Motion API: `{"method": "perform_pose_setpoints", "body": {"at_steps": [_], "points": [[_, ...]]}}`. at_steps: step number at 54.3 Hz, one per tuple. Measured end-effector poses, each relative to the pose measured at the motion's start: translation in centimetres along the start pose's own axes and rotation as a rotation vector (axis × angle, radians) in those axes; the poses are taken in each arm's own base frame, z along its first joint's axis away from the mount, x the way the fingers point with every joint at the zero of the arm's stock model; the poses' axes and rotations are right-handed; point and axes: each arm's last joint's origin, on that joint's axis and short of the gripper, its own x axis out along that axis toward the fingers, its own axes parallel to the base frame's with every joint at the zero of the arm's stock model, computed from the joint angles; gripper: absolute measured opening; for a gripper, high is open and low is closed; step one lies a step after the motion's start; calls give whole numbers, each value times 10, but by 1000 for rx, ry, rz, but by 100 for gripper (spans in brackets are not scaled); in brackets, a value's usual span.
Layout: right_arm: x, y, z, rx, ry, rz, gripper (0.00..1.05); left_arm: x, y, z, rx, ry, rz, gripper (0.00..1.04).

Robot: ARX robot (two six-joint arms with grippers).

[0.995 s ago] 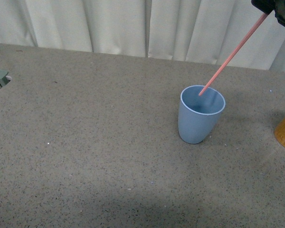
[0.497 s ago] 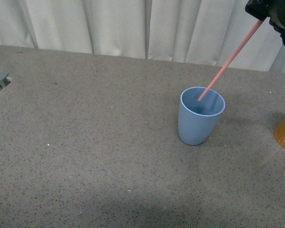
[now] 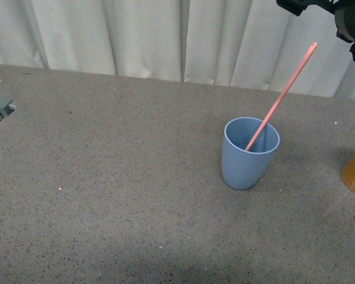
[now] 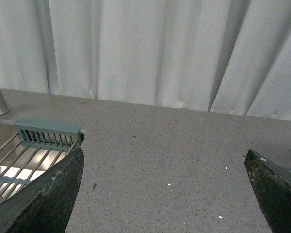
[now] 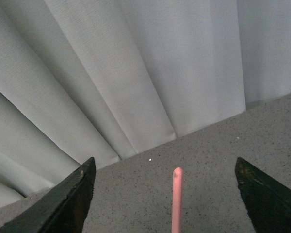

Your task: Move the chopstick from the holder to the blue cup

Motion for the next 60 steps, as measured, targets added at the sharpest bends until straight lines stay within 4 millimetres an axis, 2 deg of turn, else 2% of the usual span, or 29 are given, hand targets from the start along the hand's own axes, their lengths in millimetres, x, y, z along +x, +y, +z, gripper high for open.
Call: {"method": "perform_pose_setpoints", "body": {"at_steps": [4, 6, 10, 14, 18, 23, 27, 30, 35, 39, 56, 60], "points": [[-9, -5, 9, -15, -34, -18, 97, 0, 0, 0, 0, 0, 0, 98], [-13, -8, 13, -14, -52, -19, 97, 0, 0, 0, 0, 0, 0, 98], [-35, -29, 30, -16, -98, 3, 95, 0, 0, 0, 0, 0, 0, 98], [-57, -64, 39, -133, -136, 197, 82, 0, 0, 0, 0, 0, 0, 98], [-82, -102, 37, -262, -149, 270, 69, 0, 0, 0, 0, 0, 0, 98], [-123, -150, 13, -351, -112, 239, 51, 0, 0, 0, 0, 0, 0, 98], [-150, -167, -7, -389, -17, 231, 39, 0, 0, 0, 0, 0, -1, 98], [-165, -170, -7, -401, -1, 237, 30, 0, 0, 0, 0, 0, 0, 98], [-189, -174, -1, -400, -89, 252, 12, 0, 0, 0, 1, 1, 4, 98], [-195, -175, 1, -401, -128, 262, 0, 0, 0, 0, 2, -1, 3, 98], [-197, -175, 2, -402, -142, 265, 1, 0, 0, 0, 2, -1, 3, 98], [-197, -175, 2, -404, -143, 264, 12, 0, 0, 0, 2, -1, 3, 98]]}}
